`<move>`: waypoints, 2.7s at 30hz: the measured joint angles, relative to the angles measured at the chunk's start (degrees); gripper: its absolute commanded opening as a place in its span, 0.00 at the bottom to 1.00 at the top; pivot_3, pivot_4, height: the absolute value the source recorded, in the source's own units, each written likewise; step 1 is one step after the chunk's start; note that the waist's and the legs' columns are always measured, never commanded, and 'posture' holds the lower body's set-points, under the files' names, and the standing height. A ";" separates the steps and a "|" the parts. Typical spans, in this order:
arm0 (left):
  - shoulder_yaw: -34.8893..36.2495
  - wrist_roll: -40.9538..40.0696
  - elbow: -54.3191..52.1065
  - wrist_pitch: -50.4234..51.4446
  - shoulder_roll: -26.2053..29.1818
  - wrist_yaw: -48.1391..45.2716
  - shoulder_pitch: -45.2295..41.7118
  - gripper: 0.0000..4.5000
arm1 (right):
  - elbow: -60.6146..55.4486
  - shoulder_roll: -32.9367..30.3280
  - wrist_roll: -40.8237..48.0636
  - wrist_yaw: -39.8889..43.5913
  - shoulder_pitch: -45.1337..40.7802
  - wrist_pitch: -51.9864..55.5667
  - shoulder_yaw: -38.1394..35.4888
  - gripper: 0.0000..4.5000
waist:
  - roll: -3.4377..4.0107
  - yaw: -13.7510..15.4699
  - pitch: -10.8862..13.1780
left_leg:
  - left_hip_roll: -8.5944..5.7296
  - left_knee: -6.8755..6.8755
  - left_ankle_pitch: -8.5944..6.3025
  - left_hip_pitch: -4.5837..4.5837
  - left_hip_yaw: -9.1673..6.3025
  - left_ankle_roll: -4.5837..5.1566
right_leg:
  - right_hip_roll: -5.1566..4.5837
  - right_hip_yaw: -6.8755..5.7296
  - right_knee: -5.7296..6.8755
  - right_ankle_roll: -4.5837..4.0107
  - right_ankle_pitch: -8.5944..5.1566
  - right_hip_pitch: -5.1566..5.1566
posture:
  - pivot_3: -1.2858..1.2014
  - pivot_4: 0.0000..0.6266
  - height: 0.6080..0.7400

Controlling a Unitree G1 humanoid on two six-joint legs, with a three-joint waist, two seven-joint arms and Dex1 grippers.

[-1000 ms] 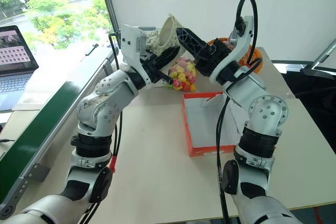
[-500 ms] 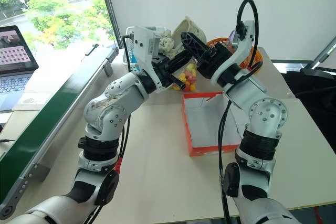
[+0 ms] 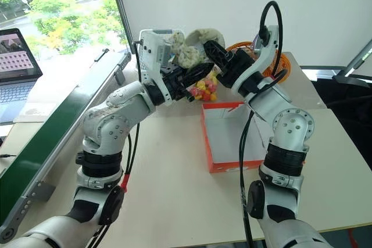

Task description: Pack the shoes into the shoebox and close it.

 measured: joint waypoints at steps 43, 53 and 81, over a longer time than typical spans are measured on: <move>-2.23 -6.78 -12.08 2.35 24.32 -16.48 15.69 0.67 | 51.37 -27.12 -47.56 45.32 -25.98 6.58 52.49 0.19 | 0.23 -0.38 0.16 | -0.02 0.03 -0.01 -0.04 0.12 0.02 | -0.02 0.09 -0.01 -0.01 -0.04 -0.12 | 0.52 0.24 1.00; -1.95 -7.13 -14.14 2.42 23.45 -13.52 17.87 0.67 | 58.78 -21.62 -57.62 53.02 -26.08 -0.33 53.78 0.19 | 0.24 -0.43 0.15 | -0.02 0.04 -0.01 0.12 0.12 0.01 | -0.02 0.08 0.06 -0.01 -0.04 0.00 | 0.52 0.24 1.00; -2.86 -6.91 -14.22 2.39 23.23 -12.83 17.18 0.67 | 42.91 -21.72 -62.42 59.10 -21.44 7.20 47.09 0.99 | 0.23 -0.42 0.15 | -0.02 0.04 0.00 0.22 0.12 -0.02 | -0.01 0.09 0.14 -0.02 -0.04 0.05 | 0.52 0.24 1.00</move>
